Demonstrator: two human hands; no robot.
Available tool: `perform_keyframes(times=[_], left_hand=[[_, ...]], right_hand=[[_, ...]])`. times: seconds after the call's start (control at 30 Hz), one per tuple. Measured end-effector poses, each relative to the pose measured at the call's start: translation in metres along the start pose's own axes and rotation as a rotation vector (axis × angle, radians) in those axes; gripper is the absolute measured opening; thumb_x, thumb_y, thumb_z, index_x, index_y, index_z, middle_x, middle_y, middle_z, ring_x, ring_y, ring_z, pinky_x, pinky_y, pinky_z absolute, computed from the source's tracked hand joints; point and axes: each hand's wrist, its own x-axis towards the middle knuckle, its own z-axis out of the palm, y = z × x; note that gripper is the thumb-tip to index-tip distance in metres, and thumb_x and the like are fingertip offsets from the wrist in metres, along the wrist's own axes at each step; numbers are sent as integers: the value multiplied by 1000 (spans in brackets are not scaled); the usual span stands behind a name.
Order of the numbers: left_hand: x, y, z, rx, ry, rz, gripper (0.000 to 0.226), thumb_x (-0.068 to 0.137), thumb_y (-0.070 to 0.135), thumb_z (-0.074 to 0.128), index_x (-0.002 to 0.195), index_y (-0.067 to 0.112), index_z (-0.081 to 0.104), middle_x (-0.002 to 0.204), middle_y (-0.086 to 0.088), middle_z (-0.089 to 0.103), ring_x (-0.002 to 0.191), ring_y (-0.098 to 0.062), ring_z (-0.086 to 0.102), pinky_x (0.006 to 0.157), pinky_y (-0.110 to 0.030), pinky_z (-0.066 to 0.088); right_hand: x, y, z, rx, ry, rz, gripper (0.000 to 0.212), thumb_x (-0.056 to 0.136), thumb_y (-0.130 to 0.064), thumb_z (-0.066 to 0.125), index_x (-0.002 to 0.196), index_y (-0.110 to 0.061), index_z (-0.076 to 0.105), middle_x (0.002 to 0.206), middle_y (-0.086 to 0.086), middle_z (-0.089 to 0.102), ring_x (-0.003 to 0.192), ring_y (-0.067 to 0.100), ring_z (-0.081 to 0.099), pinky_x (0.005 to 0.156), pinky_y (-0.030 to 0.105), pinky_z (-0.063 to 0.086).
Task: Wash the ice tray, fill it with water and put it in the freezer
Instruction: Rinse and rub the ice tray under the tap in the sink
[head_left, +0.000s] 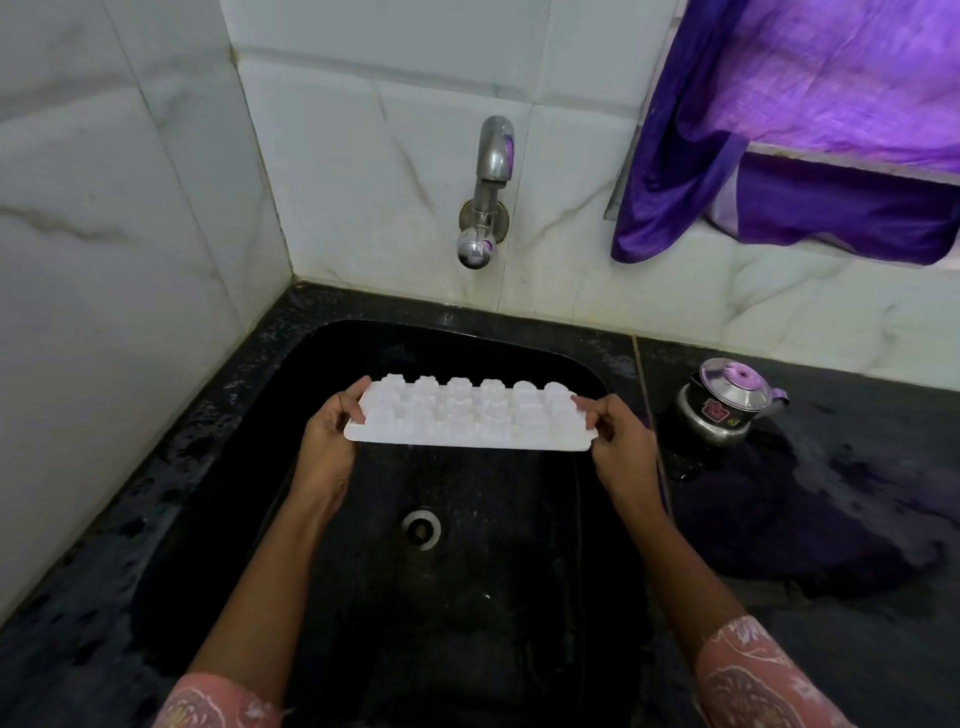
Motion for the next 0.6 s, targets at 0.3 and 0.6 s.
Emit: perform_keyframes(times=[0.3, 0.6], left_hand=[[-13, -16, 0, 92, 31, 16, 35, 78, -21, 54, 67, 10, 44, 127, -9, 54, 114, -18, 53, 96, -31, 42], [-23, -23, 8, 207, 115, -2, 30, 88, -2, 55, 113, 14, 57, 91, -2, 64, 87, -17, 60, 72, -26, 48]], right_hand=[[-10, 11, -7, 12, -60, 65, 41, 76, 17, 54, 64, -21, 51, 89, -6, 68, 86, -4, 63, 70, 2, 44], [-29, 14, -10, 226, -59, 264, 34, 77, 3, 66, 80, -28, 54, 78, -1, 65, 77, 15, 63, 71, 26, 49]])
